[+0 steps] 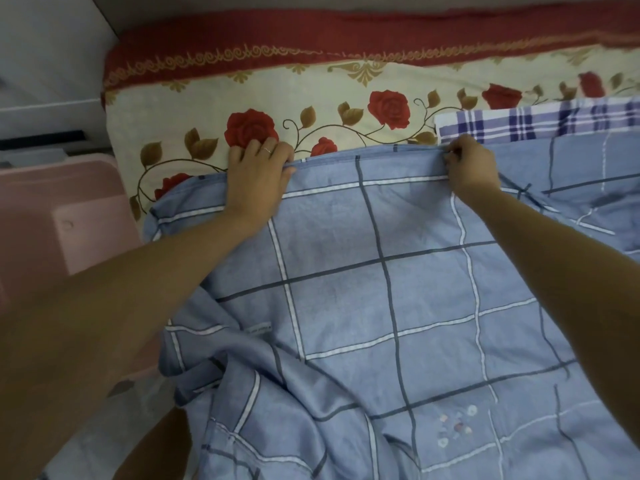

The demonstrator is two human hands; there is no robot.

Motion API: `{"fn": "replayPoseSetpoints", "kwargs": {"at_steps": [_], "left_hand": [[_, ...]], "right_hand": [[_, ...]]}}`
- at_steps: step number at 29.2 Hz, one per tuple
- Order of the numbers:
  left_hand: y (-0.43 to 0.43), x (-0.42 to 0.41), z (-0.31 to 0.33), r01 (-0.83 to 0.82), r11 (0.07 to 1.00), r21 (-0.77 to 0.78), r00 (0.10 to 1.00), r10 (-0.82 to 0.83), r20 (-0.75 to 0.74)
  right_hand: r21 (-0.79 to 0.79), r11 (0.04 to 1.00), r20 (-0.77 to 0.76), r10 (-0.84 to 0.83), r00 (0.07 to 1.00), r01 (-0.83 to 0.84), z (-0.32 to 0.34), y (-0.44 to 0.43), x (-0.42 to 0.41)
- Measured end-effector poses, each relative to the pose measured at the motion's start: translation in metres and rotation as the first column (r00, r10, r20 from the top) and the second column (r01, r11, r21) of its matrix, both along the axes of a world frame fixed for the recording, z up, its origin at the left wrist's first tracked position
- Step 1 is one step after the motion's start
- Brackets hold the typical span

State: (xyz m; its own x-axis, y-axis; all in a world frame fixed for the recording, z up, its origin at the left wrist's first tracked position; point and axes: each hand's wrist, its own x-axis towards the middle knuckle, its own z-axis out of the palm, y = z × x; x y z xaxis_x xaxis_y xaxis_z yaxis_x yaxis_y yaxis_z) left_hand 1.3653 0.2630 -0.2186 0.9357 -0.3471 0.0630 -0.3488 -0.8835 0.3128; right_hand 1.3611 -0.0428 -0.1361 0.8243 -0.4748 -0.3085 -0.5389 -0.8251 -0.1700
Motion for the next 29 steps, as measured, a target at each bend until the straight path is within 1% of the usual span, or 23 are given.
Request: {"fn": "replayPoseSetpoints", "kwargs": {"at_steps": [2, 4, 6, 9, 11, 14, 16, 17, 18, 19, 20, 21, 22, 23, 24, 25, 26, 27, 28, 29], "left_hand": [[0.002, 0.003, -0.001, 0.042, 0.999, -0.027, 0.999, -0.042, -0.005], [0.004, 0.008, 0.000, 0.090, 0.996, -0.020, 0.996, -0.090, -0.019], [0.005, 0.013, 0.004, 0.117, 0.993, -0.013, 0.993, -0.117, -0.019], [0.007, 0.019, 0.010, 0.091, 0.996, -0.016, 0.995, -0.091, -0.047], [0.008, 0.020, 0.010, 0.078, 0.997, -0.021, 0.996, -0.079, -0.053], [0.004, 0.018, 0.011, 0.038, 0.998, -0.050, 0.997, -0.041, -0.063], [-0.002, 0.014, 0.011, -0.042, 0.999, 0.024, 0.998, 0.043, -0.051], [-0.008, 0.010, 0.012, -0.091, 0.994, 0.060, 0.995, 0.093, -0.024], [-0.014, 0.004, 0.014, -0.111, 0.991, 0.079, 0.994, 0.112, -0.009], [-0.022, -0.001, 0.018, -0.077, 0.995, 0.056, 0.997, 0.077, 0.012], [-0.032, -0.008, 0.023, 0.021, 1.000, 0.019, 0.999, -0.022, 0.046], [-0.043, -0.016, 0.028, 0.161, 0.987, 0.006, 0.985, -0.161, 0.063], [-0.051, -0.024, 0.032, 0.299, 0.954, 0.018, 0.953, -0.300, 0.033], [-0.059, -0.031, 0.033, 0.414, 0.909, 0.040, 0.910, -0.411, -0.057], [-0.067, -0.036, 0.032, 0.484, 0.872, 0.074, 0.866, -0.465, -0.186], [-0.073, -0.039, 0.030, 0.512, 0.851, 0.115, 0.834, -0.461, -0.303], [-0.077, -0.039, 0.025, 0.507, 0.850, 0.140, 0.822, -0.429, -0.376], [-0.081, -0.037, 0.021, 0.493, 0.858, 0.147, 0.819, -0.400, -0.411], [-0.085, -0.034, 0.017, 0.476, 0.868, 0.141, 0.822, -0.382, -0.421], [-0.091, -0.030, 0.016, 0.459, 0.880, 0.119, 0.826, -0.374, -0.421]], "right_hand": [[0.020, 0.997, 0.081, -0.074, 0.994, 0.072, 0.003, 0.005, 0.010], [0.030, 0.994, 0.086, -0.103, 0.991, 0.101, 0.005, 0.008, 0.021], [0.030, 0.994, 0.058, -0.109, 0.992, 0.107, 0.002, 0.010, 0.030], [0.002, 0.994, -0.028, -0.105, 0.994, 0.105, -0.008, 0.012, 0.034], [0.003, 0.991, -0.055, -0.132, 0.990, 0.133, -0.015, 0.016, 0.032], [0.108, 0.975, -0.036, -0.189, 0.981, 0.192, -0.019, 0.017, 0.031], [0.178, 0.960, 0.046, -0.229, 0.972, 0.218, -0.020, 0.014, 0.029], [0.173, 0.965, 0.114, -0.219, 0.969, 0.198, -0.020, 0.015, 0.025], [0.131, 0.981, 0.183, -0.163, 0.970, 0.141, -0.023, 0.020, 0.017], [0.065, 0.996, 0.236, -0.080, 0.968, 0.067, -0.026, 0.027, 0.007], [-0.001, 1.000, 0.263, 0.005, 0.965, -0.005, -0.027, 0.034, -0.009], [-0.046, 0.995, 0.260, 0.101, 0.960, -0.092, -0.028, 0.042, -0.028], [-0.077, 0.974, 0.231, 0.227, 0.946, -0.214, -0.031, 0.049, -0.049], [-0.115, 0.924, 0.166, 0.379, 0.910, -0.364, -0.034, 0.049, -0.073], [-0.161, 0.852, 0.069, 0.512, 0.856, -0.497, -0.038, 0.042, -0.095], [-0.195, 0.796, -0.041, 0.577, 0.816, -0.573, -0.041, 0.028, -0.115], [-0.207, 0.794, -0.147, 0.552, 0.820, -0.572, -0.043, 0.011, -0.131], [-0.220, 0.843, -0.222, 0.447, 0.867, -0.491, -0.043, -0.007, -0.142], [-0.243, 0.903, -0.262, 0.291, 0.920, -0.355, -0.043, -0.024, -0.149], [-0.262, 0.947, -0.266, 0.115, 0.957, -0.187, -0.042, -0.038, -0.152]]}}
